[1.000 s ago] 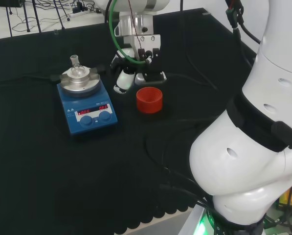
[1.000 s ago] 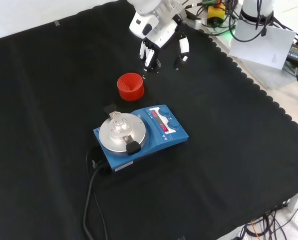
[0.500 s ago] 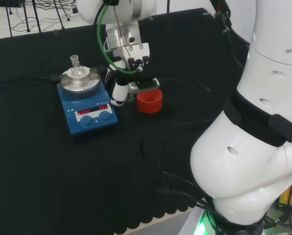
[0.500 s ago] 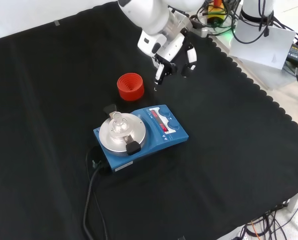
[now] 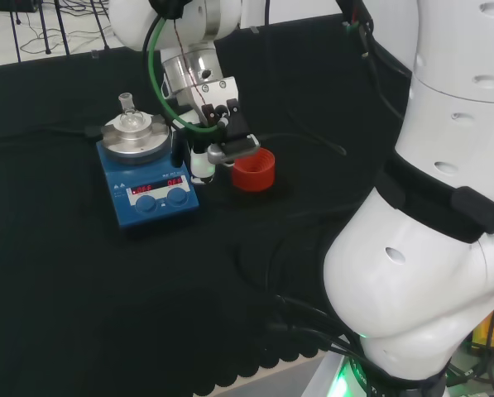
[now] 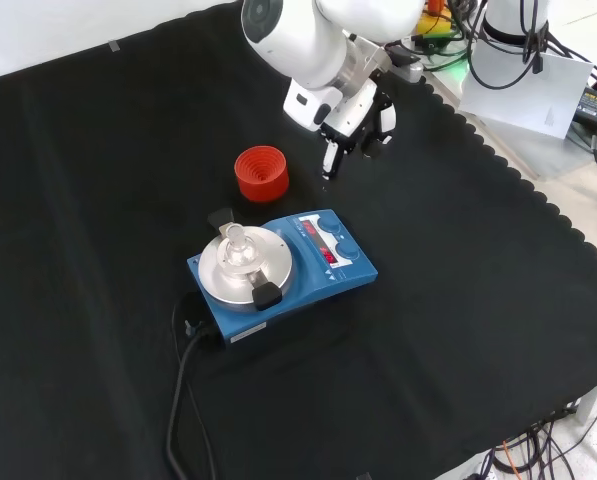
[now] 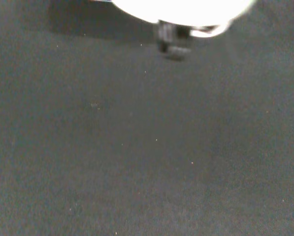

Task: Turn on the heater.

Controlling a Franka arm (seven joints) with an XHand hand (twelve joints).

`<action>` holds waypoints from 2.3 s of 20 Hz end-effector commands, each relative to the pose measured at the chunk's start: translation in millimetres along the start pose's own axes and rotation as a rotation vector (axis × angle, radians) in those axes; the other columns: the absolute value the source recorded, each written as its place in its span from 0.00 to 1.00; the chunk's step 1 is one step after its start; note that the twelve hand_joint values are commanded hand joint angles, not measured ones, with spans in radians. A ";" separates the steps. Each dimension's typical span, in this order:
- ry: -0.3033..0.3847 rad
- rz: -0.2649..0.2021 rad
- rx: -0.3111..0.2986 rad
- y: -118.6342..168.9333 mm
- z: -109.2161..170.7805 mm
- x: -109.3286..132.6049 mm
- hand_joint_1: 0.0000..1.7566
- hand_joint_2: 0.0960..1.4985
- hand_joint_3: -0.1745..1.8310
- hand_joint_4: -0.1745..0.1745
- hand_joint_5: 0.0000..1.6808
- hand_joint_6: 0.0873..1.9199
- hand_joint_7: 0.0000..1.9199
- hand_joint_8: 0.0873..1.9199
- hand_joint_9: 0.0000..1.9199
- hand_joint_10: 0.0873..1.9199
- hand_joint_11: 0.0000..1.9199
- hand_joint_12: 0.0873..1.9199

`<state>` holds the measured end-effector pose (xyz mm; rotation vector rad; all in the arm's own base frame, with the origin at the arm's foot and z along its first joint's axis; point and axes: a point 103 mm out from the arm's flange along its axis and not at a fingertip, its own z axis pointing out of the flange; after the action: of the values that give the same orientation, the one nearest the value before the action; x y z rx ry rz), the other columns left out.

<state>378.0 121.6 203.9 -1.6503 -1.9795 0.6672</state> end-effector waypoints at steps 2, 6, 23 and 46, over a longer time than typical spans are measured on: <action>-0.041 -0.026 0.076 4.7 5.4 16.3 0.83 0.34 0.63 0.26 0.25 0.00 0.80 1.00 0.85 0.82 0.74 0.70; -0.065 -0.046 0.112 11.2 9.2 31.2 0.85 0.32 0.67 0.30 0.21 0.00 0.81 1.00 0.86 0.84 0.74 0.72; -0.111 -0.078 0.195 25.9 13.1 61.8 0.86 0.31 0.69 0.33 0.19 0.00 0.81 1.00 0.87 0.84 0.75 0.73; -0.099 -0.081 0.194 35.2 20.9 52.0 0.86 0.30 0.70 0.35 0.18 0.00 0.82 1.00 0.87 0.84 0.75 0.73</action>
<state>383.1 177.8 168.4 -1.4423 -1.9697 0.9003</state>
